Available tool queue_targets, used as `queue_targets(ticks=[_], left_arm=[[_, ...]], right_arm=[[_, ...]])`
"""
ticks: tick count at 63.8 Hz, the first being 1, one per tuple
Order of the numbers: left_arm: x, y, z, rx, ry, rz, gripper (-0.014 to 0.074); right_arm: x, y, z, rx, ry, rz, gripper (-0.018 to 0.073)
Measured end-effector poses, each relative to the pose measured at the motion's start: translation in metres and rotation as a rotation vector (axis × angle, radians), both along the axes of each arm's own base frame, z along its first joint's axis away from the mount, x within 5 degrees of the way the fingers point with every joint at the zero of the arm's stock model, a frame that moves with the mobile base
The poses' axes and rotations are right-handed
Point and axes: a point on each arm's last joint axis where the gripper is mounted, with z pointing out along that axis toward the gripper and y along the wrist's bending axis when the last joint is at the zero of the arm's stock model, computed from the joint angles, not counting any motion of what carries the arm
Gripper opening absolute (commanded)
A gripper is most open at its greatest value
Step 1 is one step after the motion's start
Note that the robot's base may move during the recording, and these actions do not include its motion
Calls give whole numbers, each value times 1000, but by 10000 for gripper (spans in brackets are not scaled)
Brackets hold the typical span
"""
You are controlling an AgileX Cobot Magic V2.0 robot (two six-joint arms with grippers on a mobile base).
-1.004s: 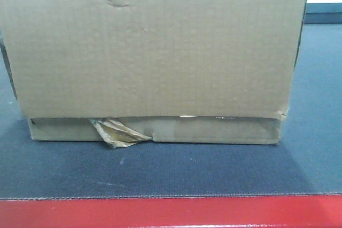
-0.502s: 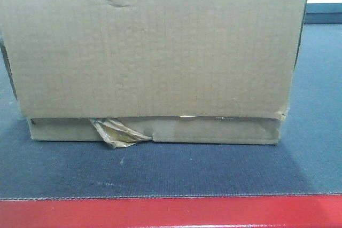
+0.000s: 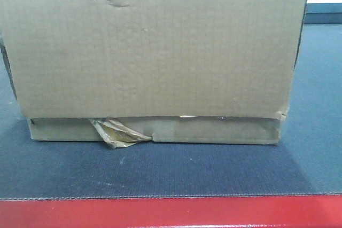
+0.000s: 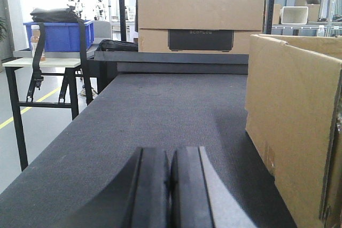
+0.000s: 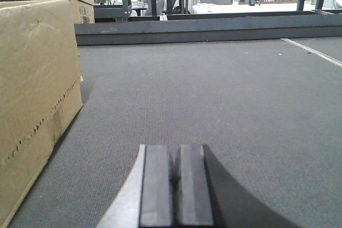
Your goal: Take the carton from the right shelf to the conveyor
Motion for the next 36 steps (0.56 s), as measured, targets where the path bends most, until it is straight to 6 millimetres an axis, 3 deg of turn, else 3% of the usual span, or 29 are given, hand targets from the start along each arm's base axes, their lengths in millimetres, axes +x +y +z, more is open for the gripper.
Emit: queue_targets(ticks=[36], left_arm=[[0,0,0,0,0,0,-3]], right_arm=[[0,0,0,0,-2,0,-69]])
